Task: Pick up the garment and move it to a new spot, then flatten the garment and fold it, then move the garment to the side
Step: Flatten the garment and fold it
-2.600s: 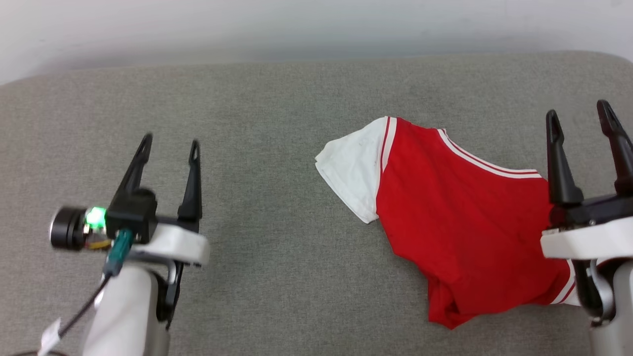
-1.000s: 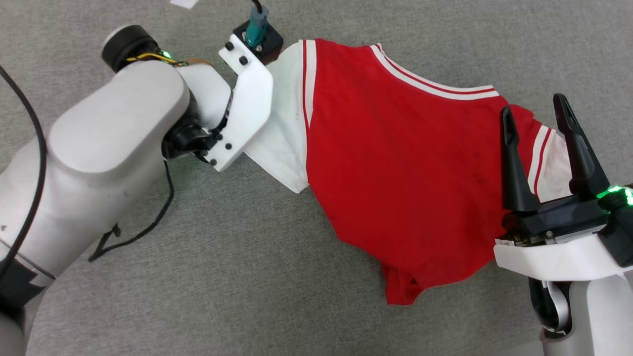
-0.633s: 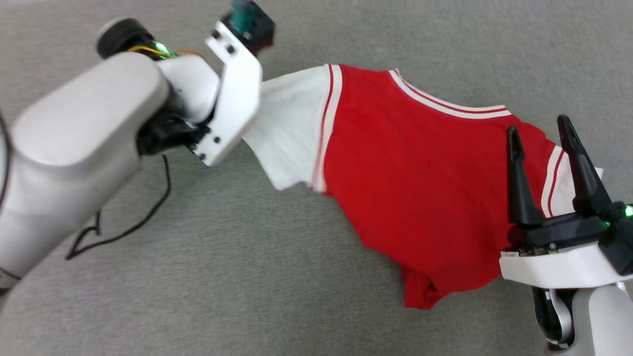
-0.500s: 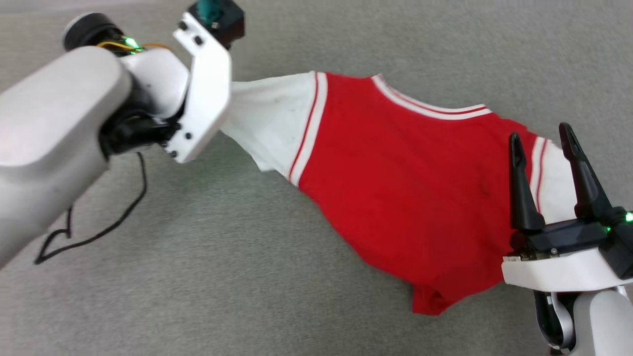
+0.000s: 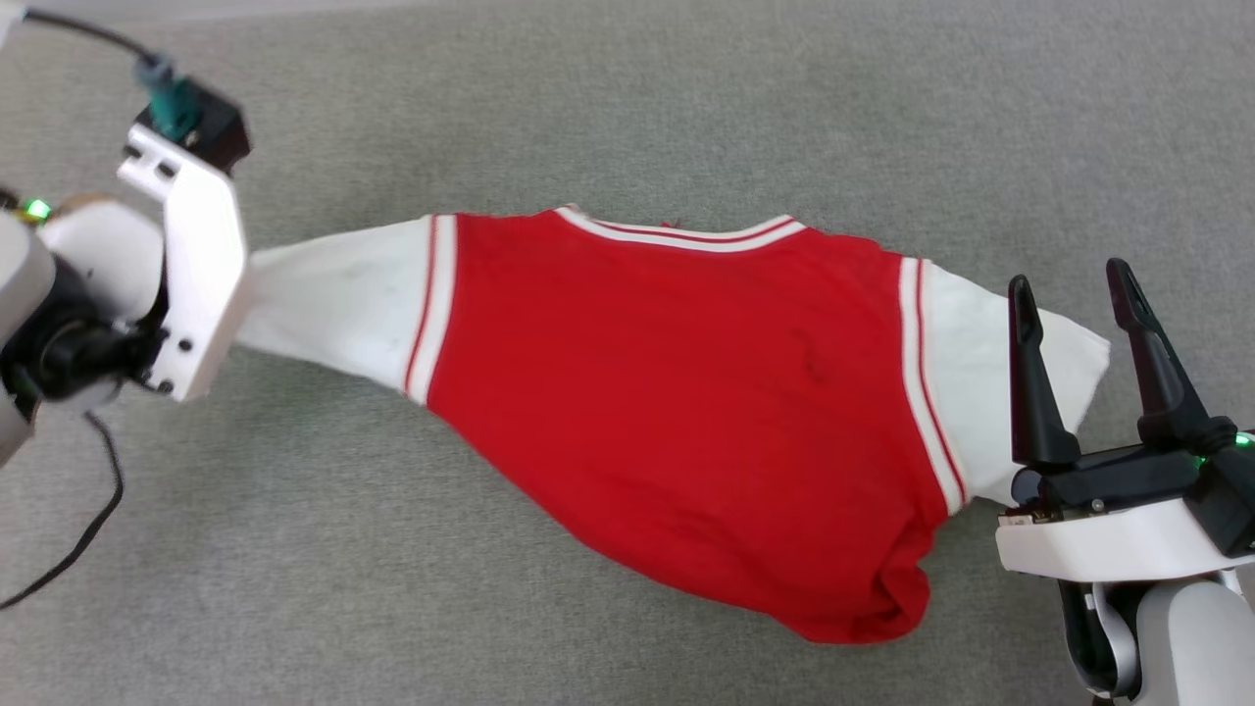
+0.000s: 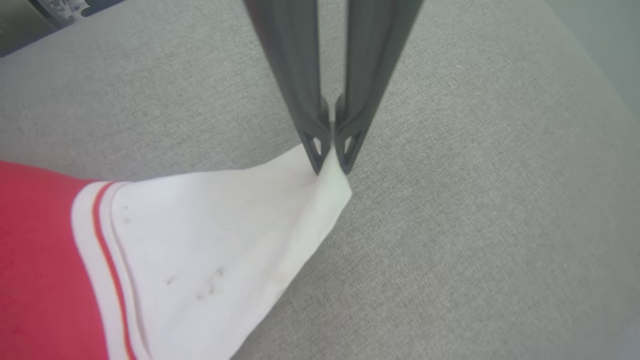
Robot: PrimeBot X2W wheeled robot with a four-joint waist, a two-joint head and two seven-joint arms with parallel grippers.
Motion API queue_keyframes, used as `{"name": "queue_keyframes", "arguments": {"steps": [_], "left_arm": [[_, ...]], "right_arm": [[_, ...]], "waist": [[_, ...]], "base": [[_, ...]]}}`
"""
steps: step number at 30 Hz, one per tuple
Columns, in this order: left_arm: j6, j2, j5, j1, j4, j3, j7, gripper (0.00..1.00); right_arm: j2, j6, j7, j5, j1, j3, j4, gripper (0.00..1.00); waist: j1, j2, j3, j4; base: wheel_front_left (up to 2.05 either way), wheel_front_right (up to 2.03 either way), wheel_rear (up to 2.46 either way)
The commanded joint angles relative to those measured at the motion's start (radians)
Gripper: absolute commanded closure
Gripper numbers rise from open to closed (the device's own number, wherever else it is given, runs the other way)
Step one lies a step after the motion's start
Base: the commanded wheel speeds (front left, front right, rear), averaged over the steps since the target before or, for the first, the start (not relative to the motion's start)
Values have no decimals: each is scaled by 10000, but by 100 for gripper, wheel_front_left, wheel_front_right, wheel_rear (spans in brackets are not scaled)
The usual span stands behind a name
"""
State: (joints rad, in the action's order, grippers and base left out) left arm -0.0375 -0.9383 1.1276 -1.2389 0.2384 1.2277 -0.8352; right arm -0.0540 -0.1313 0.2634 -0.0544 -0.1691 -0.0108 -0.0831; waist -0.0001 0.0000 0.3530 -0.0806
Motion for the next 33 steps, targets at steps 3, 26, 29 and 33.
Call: {"name": "queue_keyframes", "arguments": {"steps": [3,26,29,33], "left_arm": [[293,-155,360,772,501,43,269,100],[-230,298,78,846,1403,-125,1277,0],[-150,243,-15,635,1197,-90,1005,0],[21,178,-118,829,1186,36,683,0]], "right_arm": [[-21,10,20,33,-146,-64,98,0],[-26,10,20,128,125,-163,423,0],[-22,10,20,111,95,-106,384,0],[-18,10,19,72,-12,-19,358,0]], "waist": [[1,0,323,-296],[1,0,-296,62],[1,0,-269,26],[1,0,-123,-167]], "base": [[0,0,0],[0,0,0],[0,0,0],[0,0,0]]}}
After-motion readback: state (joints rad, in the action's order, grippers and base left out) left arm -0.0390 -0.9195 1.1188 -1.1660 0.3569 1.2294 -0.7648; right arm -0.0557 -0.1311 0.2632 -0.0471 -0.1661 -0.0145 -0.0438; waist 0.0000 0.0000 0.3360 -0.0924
